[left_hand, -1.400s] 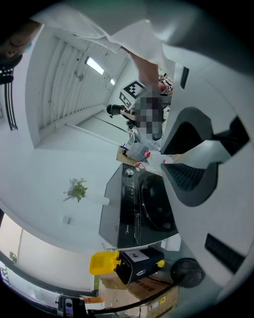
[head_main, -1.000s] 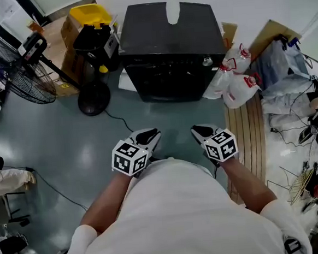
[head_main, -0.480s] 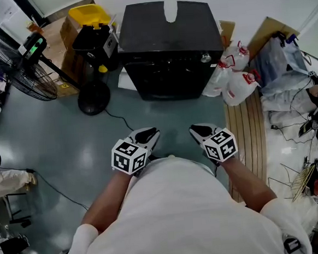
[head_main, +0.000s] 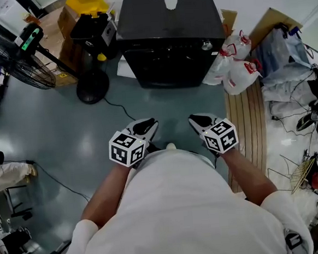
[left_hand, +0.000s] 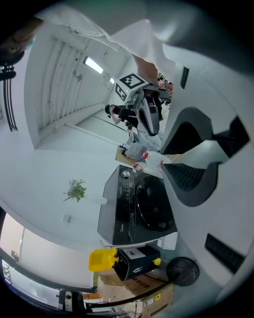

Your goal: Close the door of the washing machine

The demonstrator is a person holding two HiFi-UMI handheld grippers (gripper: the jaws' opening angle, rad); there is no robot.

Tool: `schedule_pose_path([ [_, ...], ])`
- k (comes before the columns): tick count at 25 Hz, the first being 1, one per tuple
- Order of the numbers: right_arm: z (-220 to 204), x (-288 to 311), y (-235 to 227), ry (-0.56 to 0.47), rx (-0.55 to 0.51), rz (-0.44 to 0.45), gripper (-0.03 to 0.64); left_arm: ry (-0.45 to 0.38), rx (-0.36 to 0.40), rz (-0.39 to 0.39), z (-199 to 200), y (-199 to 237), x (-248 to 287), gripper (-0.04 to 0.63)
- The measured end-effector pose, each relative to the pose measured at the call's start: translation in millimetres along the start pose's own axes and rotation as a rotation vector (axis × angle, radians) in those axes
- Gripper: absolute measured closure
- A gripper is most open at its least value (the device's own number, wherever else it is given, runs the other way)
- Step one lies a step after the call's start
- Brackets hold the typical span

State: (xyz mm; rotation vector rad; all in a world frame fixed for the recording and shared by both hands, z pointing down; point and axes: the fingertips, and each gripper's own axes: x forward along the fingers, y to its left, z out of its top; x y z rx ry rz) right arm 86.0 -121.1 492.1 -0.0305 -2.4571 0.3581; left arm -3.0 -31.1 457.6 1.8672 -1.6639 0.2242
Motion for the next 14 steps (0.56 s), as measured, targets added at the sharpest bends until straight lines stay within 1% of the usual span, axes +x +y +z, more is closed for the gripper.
schedule_pose_path([
  [7,-1.0,3.0,-0.2,-0.003,0.008,0.006,0.583,0.017,-0.013,0.018,-9.3,4.0,-3.3,0.528],
  [14,-8.0,4.0,-3.4,0.002,0.025,0.011,0.586,0.037,-0.001,0.015,-10.3,1.9,5.8,0.528],
])
